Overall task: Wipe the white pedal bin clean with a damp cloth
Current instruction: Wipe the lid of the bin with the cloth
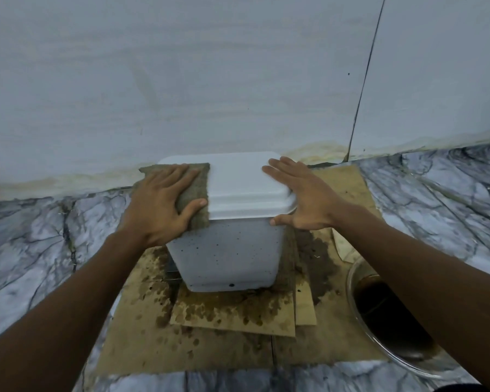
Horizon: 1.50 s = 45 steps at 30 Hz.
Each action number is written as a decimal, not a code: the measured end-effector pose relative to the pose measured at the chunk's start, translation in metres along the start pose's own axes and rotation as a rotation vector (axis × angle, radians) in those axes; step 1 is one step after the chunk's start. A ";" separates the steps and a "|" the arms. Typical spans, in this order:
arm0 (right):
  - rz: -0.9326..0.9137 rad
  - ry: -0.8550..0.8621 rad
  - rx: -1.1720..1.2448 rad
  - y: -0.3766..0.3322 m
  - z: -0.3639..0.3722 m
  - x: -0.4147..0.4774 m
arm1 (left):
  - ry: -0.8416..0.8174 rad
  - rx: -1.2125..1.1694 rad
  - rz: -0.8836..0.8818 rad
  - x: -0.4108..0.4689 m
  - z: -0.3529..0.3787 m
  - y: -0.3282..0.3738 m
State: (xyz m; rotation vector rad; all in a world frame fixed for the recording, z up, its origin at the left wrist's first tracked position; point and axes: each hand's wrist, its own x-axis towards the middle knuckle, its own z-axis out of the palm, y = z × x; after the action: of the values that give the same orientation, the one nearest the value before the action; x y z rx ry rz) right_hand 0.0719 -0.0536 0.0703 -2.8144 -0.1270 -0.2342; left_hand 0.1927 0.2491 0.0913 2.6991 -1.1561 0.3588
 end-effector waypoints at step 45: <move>0.066 0.158 -0.034 -0.015 0.010 0.094 | 0.559 -0.004 -0.074 0.044 0.071 0.003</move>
State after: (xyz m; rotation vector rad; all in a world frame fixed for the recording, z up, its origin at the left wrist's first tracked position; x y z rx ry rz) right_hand 0.1643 -0.0303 0.0823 -2.8145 0.0056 -0.4455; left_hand 0.2309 0.1983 0.0362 2.3832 -0.8821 1.0126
